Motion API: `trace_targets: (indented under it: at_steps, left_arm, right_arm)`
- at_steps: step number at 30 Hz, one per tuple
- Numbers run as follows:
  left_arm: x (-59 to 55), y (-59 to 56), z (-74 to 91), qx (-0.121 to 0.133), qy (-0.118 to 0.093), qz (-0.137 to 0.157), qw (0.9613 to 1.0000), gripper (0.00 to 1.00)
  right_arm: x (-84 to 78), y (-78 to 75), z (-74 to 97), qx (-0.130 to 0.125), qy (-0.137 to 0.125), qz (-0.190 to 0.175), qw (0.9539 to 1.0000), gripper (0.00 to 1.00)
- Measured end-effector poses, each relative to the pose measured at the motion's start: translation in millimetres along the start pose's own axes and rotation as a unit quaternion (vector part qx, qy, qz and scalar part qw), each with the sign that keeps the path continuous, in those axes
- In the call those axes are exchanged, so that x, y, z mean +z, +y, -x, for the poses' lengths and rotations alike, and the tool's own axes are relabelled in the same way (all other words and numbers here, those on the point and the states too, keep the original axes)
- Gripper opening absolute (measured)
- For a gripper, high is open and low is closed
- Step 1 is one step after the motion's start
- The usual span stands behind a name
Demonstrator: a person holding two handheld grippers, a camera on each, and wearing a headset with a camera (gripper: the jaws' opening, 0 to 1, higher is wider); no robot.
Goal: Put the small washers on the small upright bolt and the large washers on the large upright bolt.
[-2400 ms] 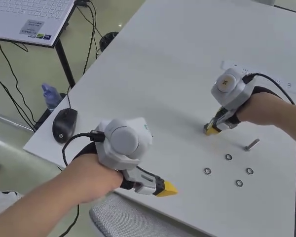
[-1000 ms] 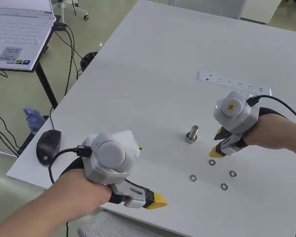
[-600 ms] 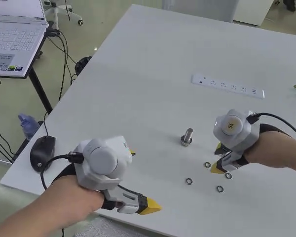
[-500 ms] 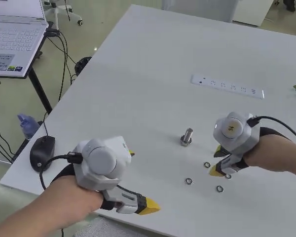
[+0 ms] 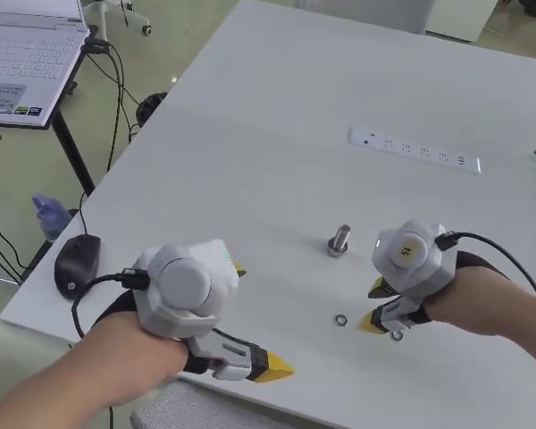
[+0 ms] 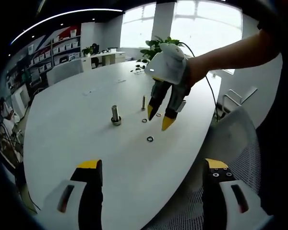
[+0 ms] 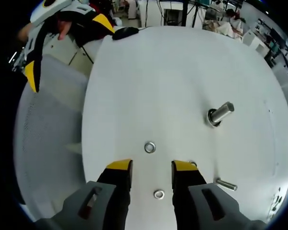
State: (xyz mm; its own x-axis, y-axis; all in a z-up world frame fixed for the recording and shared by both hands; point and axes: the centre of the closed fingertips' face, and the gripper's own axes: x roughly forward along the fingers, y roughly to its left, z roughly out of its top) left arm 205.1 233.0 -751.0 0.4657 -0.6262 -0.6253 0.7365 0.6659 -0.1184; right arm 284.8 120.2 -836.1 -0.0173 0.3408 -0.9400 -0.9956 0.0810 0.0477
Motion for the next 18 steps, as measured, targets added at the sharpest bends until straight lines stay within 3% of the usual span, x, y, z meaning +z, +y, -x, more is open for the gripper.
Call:
trace_targets:
  at_steps: [5, 18]
  left_arm:
    - [1.8, -3.1, -1.2, -0.003, -0.001, -0.007, 1.0000, 0.86]
    - [3.6, -5.7, 0.3, -0.007, -0.002, -0.005, 1.0000, 0.84]
  right_arm:
    - [5.4, 3.5, -12.1, 0.000, -0.009, -0.005, 0.9999, 0.33]
    - [3.5, 2.8, -33.1, -0.005, 0.001, 0.001, 1.0000, 0.32]
